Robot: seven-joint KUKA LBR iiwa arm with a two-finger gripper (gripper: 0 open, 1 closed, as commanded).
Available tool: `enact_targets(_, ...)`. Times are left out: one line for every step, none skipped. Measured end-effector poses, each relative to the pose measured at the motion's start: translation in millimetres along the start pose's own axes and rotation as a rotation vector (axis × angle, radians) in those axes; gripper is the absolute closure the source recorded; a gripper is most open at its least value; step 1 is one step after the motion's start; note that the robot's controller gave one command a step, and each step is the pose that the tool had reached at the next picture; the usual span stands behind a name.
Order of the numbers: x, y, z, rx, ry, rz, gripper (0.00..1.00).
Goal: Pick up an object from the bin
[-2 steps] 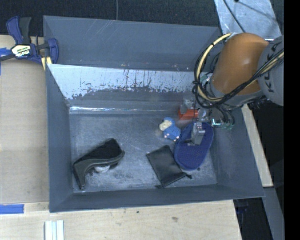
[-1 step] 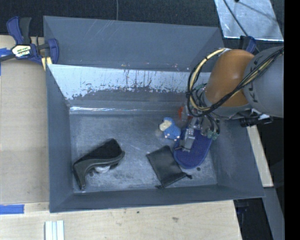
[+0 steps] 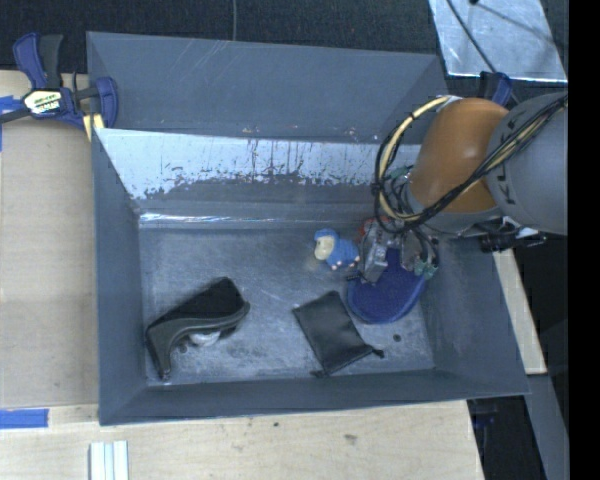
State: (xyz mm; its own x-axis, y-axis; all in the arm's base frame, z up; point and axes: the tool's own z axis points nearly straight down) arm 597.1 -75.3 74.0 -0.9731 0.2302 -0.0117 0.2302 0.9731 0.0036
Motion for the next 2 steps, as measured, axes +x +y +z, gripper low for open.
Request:
enact_targets(14.5,16.0,-0.1,0.002,0.007,-0.409,1.0)
enact_targets(15.0,16.0,0.5,0.001,0.009,-0.409,0.0)
